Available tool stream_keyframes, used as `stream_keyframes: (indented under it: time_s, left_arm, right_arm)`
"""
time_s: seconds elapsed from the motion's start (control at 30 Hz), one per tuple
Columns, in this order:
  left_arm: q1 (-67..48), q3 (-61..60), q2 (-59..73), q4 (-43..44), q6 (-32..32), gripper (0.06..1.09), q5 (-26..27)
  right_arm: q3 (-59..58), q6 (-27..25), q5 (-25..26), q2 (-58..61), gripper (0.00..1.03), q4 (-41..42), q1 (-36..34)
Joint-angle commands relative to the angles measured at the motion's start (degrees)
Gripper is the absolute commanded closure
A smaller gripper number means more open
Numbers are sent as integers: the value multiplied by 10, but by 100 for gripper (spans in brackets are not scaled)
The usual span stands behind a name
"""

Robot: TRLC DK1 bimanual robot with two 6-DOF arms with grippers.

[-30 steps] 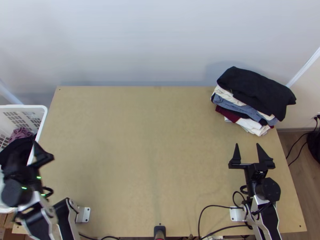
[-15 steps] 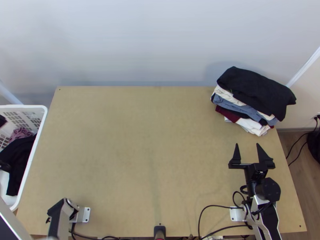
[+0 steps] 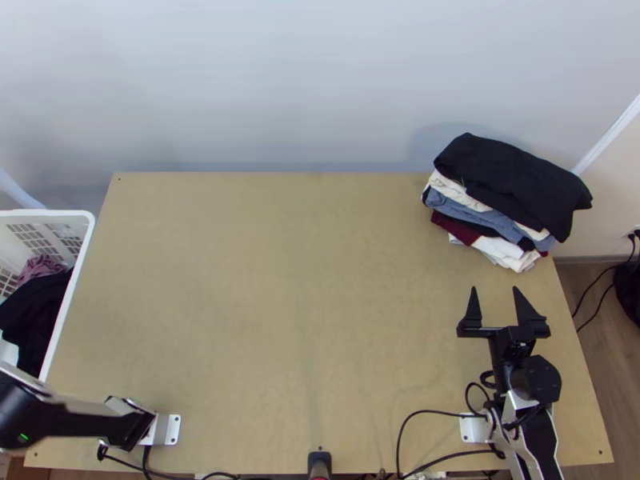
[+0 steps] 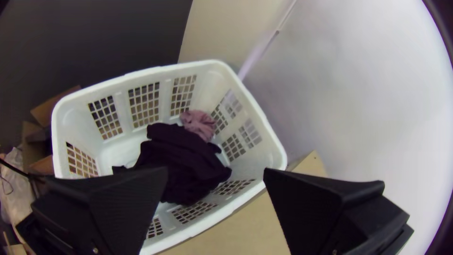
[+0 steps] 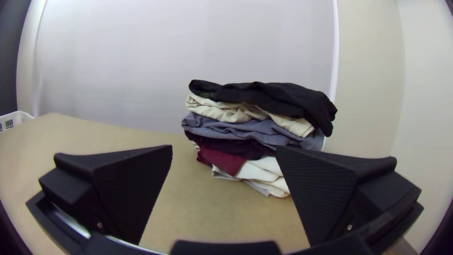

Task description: Fold the t-shirt

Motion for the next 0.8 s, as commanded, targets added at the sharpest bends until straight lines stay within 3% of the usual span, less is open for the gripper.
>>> stream_keyframes:
  time_s: [0.0,0.27,0.6,0.77]
  left_arm:
    - [25,30,75,-8,20,10,17]
    - [51,91,258,23,100,11,22]
    - [61,236,470,22,139,11,23]
    - [57,264,524,54,158,11,51]
  right_arm:
    - [-6,-8,2,-2,4,-4,-2]
    - [-6,-8,2,-2,4,-5,-2]
    - [-6,-8,2,-2,4,-4,-2]
    - [-6,-8,2,-2,4,-5,-2]
